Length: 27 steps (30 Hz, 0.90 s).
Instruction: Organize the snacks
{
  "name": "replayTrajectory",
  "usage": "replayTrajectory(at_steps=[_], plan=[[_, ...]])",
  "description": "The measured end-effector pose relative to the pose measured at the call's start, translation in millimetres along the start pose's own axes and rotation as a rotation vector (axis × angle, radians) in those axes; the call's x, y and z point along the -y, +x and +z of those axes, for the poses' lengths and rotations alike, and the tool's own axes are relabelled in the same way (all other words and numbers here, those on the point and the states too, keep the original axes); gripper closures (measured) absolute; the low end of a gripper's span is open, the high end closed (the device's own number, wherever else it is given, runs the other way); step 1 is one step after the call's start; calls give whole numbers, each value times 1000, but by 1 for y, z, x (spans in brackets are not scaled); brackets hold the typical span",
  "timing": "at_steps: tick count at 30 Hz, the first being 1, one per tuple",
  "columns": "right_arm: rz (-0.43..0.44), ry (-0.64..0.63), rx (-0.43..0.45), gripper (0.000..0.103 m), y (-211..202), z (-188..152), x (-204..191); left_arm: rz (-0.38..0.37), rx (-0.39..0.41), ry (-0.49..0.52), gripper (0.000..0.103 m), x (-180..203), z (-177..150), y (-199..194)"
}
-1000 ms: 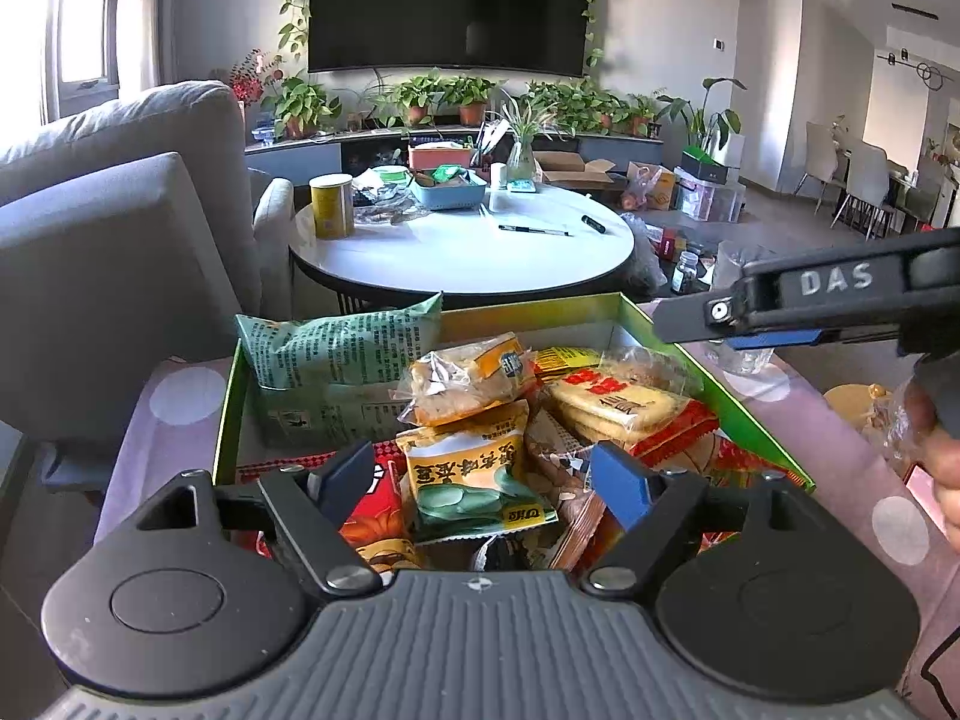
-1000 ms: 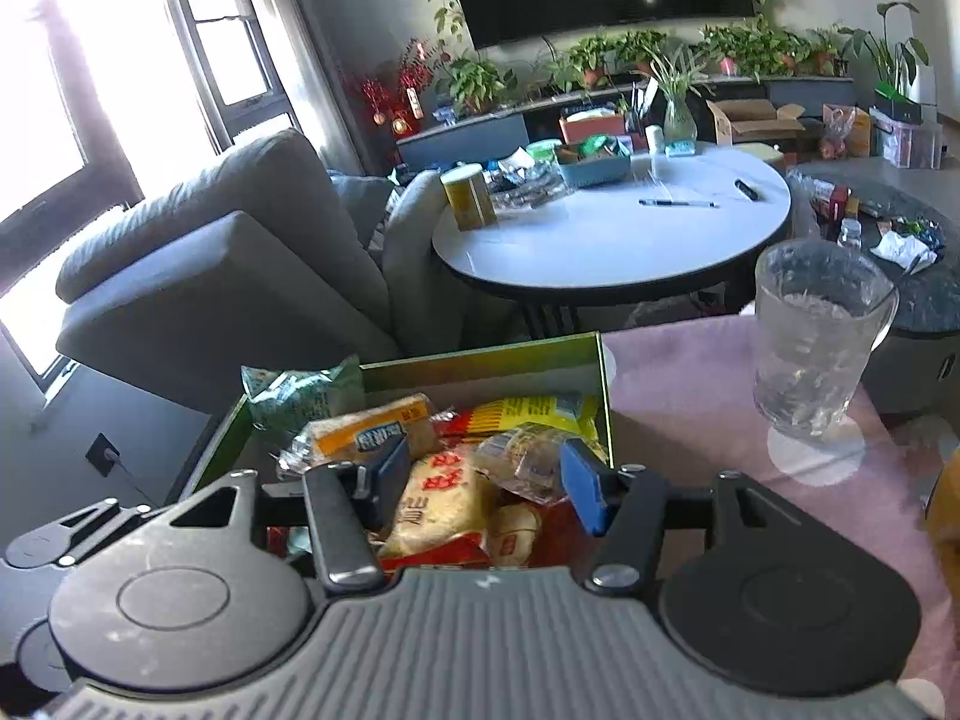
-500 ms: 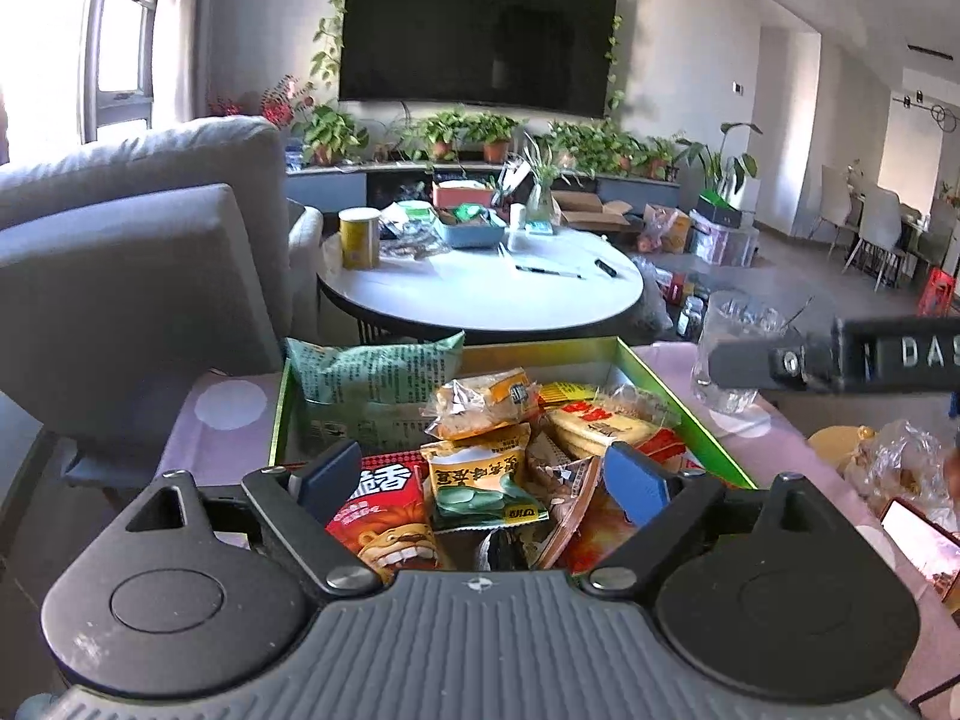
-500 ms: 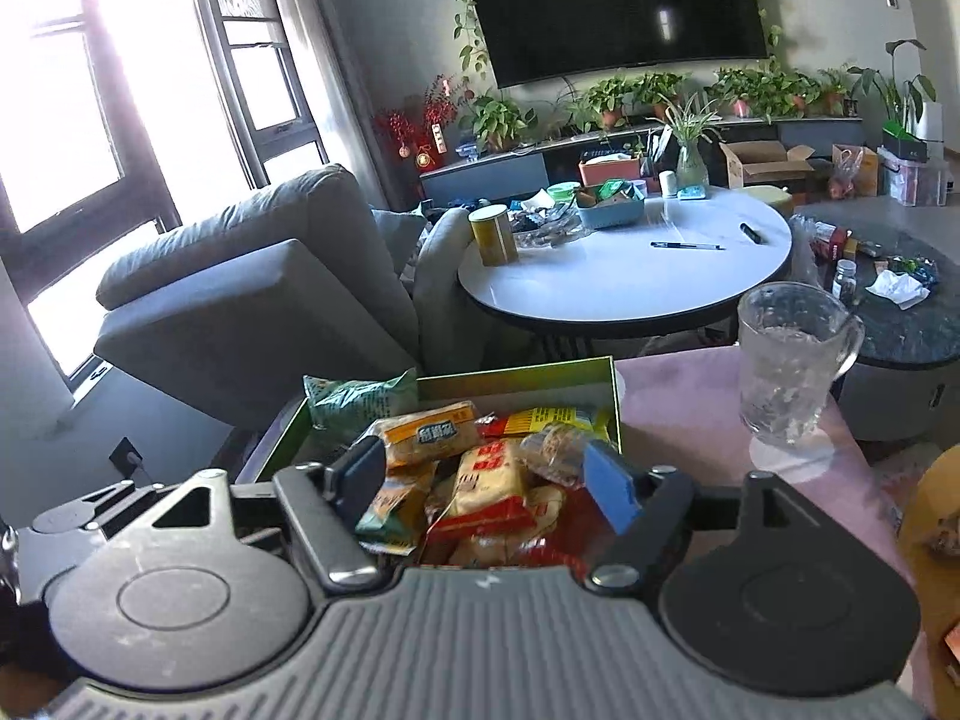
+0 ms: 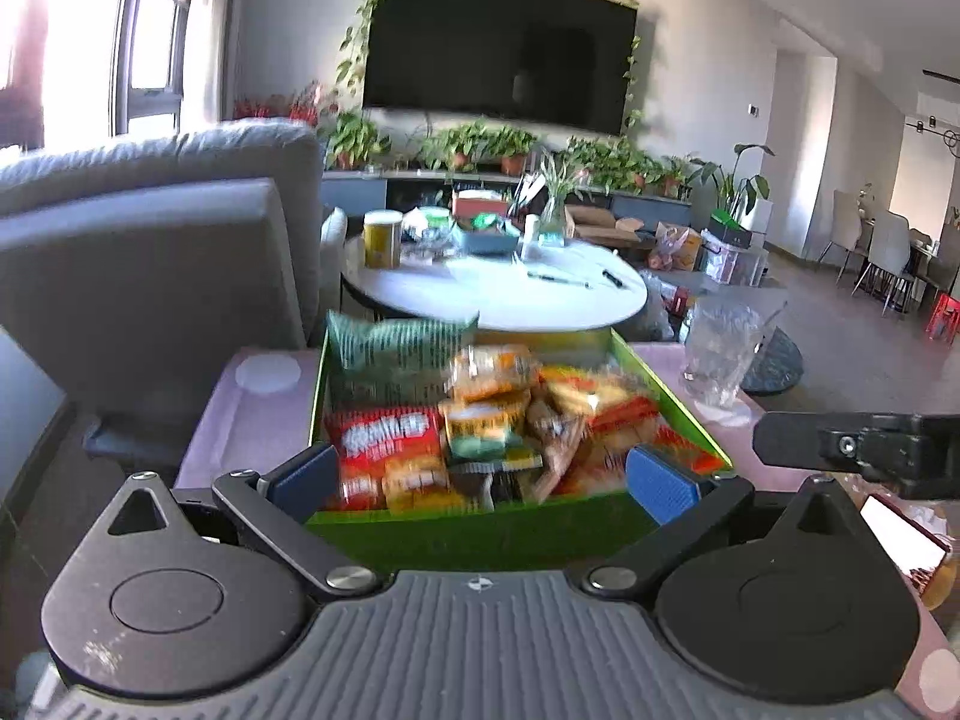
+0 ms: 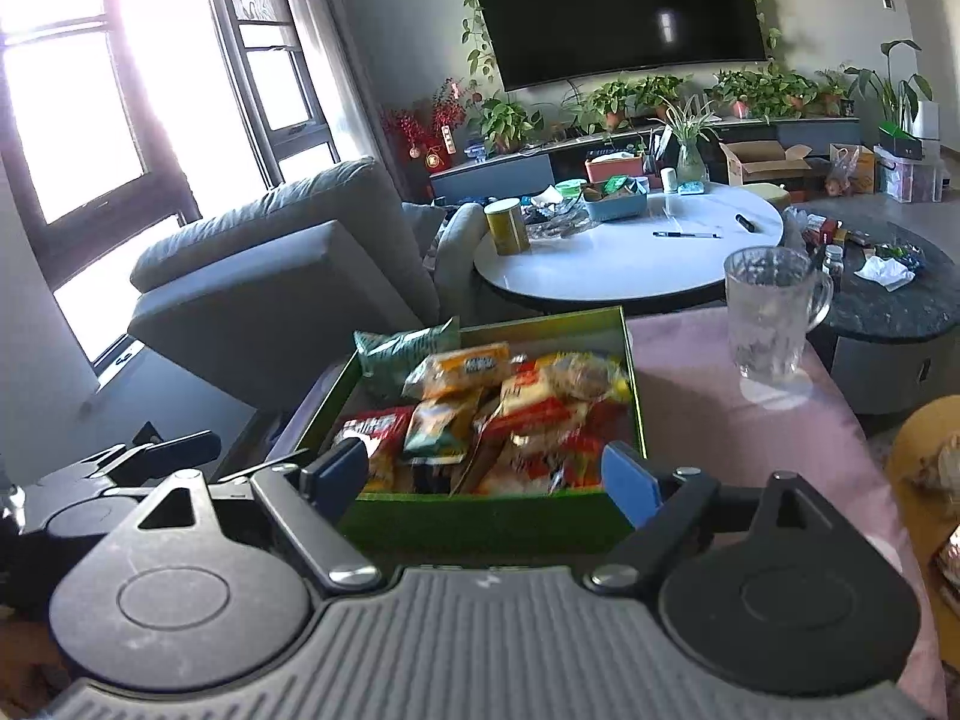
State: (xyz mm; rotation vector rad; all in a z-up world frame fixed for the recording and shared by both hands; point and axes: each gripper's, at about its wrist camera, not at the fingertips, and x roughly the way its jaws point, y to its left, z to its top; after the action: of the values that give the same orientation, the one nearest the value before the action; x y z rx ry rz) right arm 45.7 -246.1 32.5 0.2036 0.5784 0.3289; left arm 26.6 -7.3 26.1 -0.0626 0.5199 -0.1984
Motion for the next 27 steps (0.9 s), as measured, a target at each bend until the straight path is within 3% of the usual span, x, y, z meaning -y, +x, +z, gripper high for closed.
replayTrajectory(at_steps=[6,27], plan=[[5,5,-20,17,-10,-17,-5,47,-64,-16,0,5,-19,-3],[-22,-5,-30,17,-13,-37,-16,109,0,64,0,10,-32,-28]])
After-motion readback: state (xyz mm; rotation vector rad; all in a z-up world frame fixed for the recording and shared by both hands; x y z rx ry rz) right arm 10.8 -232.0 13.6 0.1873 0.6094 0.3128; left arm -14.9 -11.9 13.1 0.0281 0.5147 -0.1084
